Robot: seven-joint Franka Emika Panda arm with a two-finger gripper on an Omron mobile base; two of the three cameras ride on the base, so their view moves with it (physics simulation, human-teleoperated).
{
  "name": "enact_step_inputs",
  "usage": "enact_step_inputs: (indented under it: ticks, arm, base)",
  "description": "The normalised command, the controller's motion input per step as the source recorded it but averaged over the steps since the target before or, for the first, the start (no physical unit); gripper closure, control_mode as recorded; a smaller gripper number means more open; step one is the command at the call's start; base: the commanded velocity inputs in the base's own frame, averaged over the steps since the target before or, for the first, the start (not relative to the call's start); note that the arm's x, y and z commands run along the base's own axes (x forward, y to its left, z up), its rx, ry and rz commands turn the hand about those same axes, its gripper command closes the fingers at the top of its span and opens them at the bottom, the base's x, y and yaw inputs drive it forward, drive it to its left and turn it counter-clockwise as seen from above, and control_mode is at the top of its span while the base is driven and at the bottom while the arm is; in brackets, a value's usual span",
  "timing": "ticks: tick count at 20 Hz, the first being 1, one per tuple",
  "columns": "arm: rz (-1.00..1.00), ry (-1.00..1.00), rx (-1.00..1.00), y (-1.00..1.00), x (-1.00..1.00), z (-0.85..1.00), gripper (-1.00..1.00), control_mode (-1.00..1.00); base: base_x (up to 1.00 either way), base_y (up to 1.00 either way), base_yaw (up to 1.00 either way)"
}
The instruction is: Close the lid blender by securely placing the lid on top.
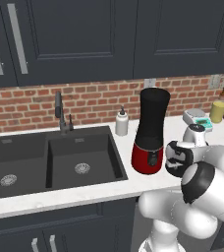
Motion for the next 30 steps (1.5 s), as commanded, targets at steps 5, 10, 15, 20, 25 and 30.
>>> enact_step_inputs:
  ticks: [5,10,15,20,25,30]
  arm:
    - [0.0,0.0,0.0,0.0,0.0,-0.05,-1.0,-1.0]
    - [0.0,0.0,0.0,0.02,0.0,-0.03,-1.0,-1.0]
    - [0.0,0.0,0.0,0.05,0.0,-0.07,-1.0,-1.0]
    - [0.0,0.0,0.0,0.01,0.0,-0.06,-1.0,-1.0]
    - [0.0,0.0,0.0,0.0,0.09,-0.03,-1.0,-1.0]
    - [0.0,0.0,0.0,0.0,0.1,0.0,-1.0,-1.0]
  base:
    - [0.0,0.0,0.0]
    - [0.0,0.0,0.0]
    - [0.0,0.0,0.0]
    - [0.0,0.0,0.0]
    - [0.0,0.0,0.0]
    - [0.0,0.0,0.0]
